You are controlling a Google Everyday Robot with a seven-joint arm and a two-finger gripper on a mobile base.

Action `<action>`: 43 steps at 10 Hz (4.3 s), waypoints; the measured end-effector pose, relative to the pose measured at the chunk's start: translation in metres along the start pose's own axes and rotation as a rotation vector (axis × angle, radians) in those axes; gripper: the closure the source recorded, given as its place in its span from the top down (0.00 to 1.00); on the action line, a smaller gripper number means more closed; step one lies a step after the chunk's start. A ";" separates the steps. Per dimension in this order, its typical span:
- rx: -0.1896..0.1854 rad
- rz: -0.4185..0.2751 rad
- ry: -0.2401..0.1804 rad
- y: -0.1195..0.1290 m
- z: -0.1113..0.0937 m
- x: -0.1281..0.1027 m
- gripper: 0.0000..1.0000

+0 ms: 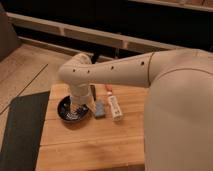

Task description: Place the eraser on the white sponge

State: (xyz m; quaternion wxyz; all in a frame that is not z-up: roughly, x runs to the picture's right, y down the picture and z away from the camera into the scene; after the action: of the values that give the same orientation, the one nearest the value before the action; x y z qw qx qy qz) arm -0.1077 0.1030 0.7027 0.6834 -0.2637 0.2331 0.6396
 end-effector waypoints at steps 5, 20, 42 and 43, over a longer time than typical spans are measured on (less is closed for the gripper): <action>0.000 0.000 0.000 0.000 0.000 0.000 0.65; 0.005 0.000 -0.011 -0.001 -0.002 -0.002 0.65; -0.031 -0.164 -0.368 -0.069 -0.004 -0.180 0.65; -0.030 -0.167 -0.372 -0.070 -0.005 -0.180 0.65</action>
State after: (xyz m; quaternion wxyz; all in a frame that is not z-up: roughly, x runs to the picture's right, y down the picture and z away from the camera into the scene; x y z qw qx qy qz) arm -0.0514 -0.0385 0.8212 0.7614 -0.1696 0.0706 0.6217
